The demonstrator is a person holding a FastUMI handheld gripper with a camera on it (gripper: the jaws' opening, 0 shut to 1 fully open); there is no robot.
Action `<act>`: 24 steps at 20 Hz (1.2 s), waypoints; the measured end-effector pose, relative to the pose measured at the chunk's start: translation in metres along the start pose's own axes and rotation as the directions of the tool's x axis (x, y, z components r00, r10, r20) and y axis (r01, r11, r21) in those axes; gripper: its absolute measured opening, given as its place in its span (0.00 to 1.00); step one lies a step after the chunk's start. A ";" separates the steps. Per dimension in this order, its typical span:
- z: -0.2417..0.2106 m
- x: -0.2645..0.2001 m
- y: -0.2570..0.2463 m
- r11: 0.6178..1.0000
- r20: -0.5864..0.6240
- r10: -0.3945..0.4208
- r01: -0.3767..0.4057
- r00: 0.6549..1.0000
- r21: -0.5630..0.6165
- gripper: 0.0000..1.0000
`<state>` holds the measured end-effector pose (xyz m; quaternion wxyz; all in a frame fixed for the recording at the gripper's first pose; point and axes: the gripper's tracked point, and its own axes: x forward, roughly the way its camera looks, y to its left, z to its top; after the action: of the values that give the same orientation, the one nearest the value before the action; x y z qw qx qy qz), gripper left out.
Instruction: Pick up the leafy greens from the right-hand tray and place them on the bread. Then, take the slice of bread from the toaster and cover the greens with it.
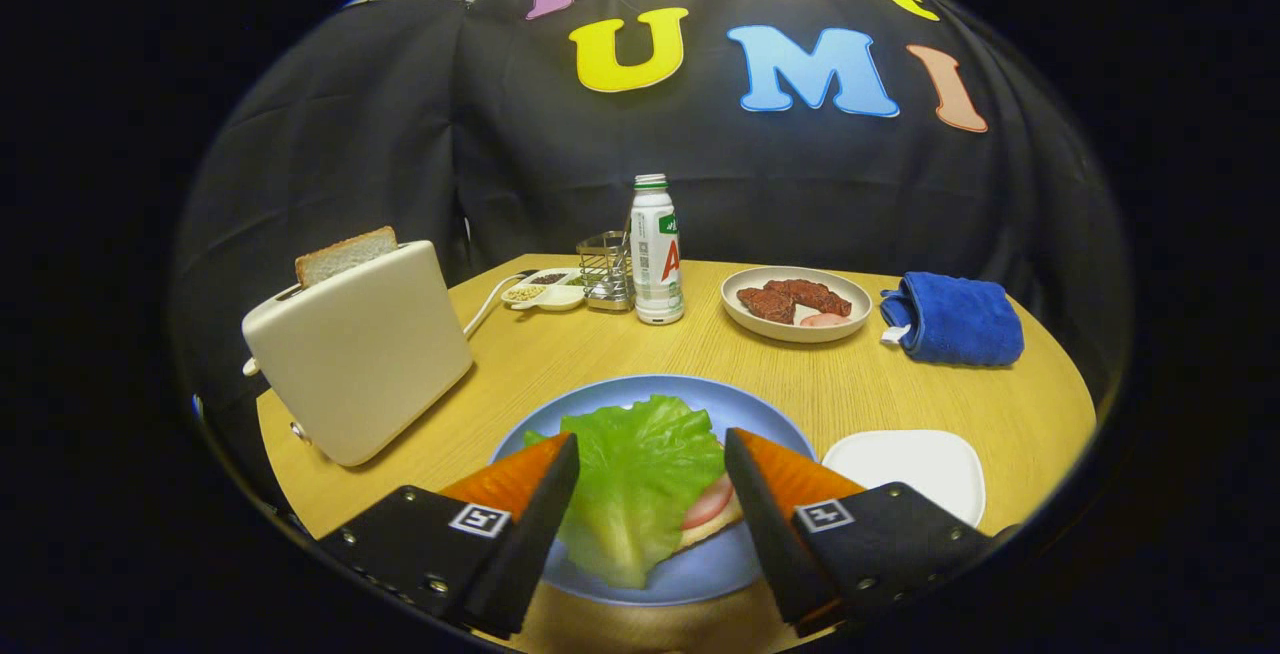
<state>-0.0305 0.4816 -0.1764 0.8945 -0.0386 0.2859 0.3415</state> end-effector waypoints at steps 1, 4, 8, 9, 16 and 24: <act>-0.002 0.001 0.001 1.000 0.000 -0.001 0.001 1.000 -0.005 0.97; -0.001 0.000 0.004 1.000 0.003 0.006 -0.006 1.000 -0.003 0.98; 0.000 -0.001 0.008 1.000 0.007 0.015 -0.015 1.000 0.005 0.98; 0.000 -0.002 0.010 1.000 0.007 0.019 -0.019 1.000 0.005 0.98; 0.022 -0.017 0.035 0.998 0.058 0.063 -0.064 0.996 0.018 0.98; 0.066 -0.037 0.091 0.987 0.140 0.161 -0.161 0.977 -0.012 0.98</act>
<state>-0.0783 0.5466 -0.0897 0.8818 0.0088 0.2243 0.4147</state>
